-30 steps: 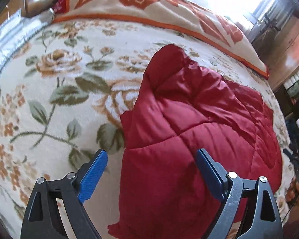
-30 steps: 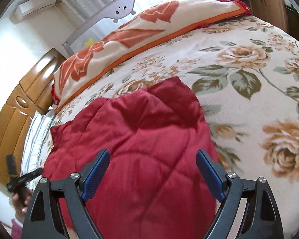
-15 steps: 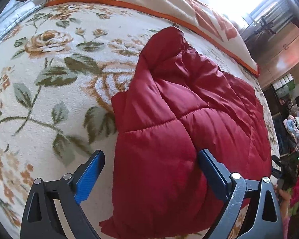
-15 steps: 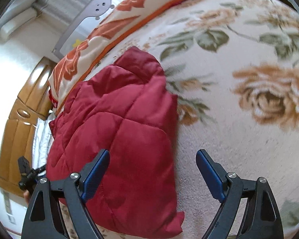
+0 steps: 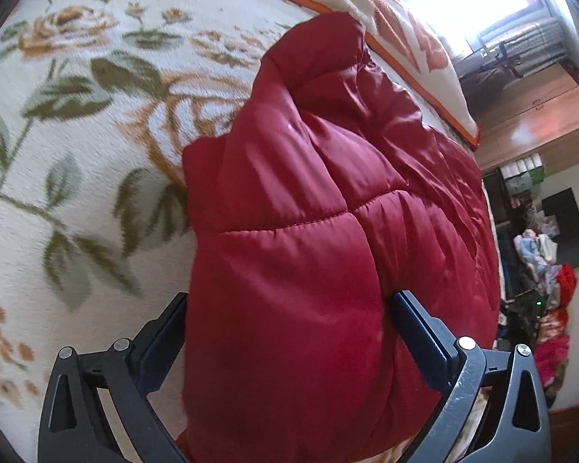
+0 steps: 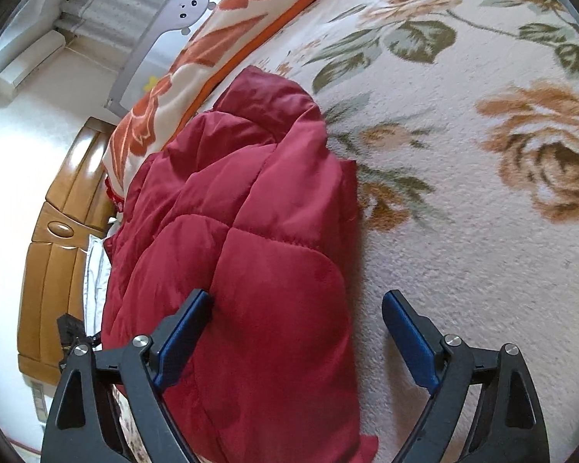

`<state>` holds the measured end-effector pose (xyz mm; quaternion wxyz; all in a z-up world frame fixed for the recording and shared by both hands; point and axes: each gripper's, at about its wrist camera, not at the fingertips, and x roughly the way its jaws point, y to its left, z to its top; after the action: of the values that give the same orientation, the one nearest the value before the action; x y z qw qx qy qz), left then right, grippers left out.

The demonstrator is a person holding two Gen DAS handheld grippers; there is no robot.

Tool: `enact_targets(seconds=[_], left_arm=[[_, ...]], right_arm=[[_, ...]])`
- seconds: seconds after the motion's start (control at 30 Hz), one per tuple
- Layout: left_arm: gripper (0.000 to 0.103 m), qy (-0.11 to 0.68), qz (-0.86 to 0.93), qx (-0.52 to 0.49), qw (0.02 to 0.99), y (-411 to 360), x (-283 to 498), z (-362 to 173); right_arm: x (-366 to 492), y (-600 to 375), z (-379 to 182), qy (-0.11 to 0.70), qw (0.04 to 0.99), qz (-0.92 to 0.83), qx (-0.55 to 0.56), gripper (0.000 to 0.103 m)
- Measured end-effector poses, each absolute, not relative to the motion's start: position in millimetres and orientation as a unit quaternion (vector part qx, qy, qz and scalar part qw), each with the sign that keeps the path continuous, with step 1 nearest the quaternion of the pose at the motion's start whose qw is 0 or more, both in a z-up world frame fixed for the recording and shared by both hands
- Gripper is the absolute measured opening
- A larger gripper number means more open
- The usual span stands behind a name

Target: Fold large clothes

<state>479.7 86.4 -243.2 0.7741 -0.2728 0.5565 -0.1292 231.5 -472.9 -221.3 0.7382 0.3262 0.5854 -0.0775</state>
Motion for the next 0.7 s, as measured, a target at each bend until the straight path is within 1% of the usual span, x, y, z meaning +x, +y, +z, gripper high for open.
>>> enact_targets(seconds=[0.2, 0.5, 0.53, 0.6, 0.63, 0.67, 0.7], left_arm=[[0.103, 0.564, -0.135, -0.294, 0.760, 82, 490, -259], [0.101, 0.551, -0.139, -0.301, 0.766, 77, 489, -268], [0.099, 0.549, -0.140, -0.295, 0.769, 75, 488, -268], [0.082, 0.545, -0.143, -0.276, 0.779, 69, 485, -261], [0.077, 0.542, -0.144, -0.266, 0.784, 62, 484, -256], [0.070, 0.538, -0.144, -0.251, 0.792, 57, 482, -249], [0.064, 0.535, -0.143, -0.237, 0.798, 52, 480, -243]], right_arm=[[240, -472, -237, 0.590, 0.729, -0.063, 0.342, 0.100], [251, -462, -249, 0.599, 0.715, -0.029, 0.359, 0.100], [252, -460, -250, 0.600, 0.715, -0.027, 0.358, 0.099], [255, -455, -252, 0.603, 0.714, -0.023, 0.354, 0.097], [255, -454, -252, 0.605, 0.714, -0.024, 0.353, 0.092], [256, -452, -252, 0.606, 0.713, -0.023, 0.352, 0.089], [256, -450, -251, 0.608, 0.713, -0.024, 0.350, 0.085]])
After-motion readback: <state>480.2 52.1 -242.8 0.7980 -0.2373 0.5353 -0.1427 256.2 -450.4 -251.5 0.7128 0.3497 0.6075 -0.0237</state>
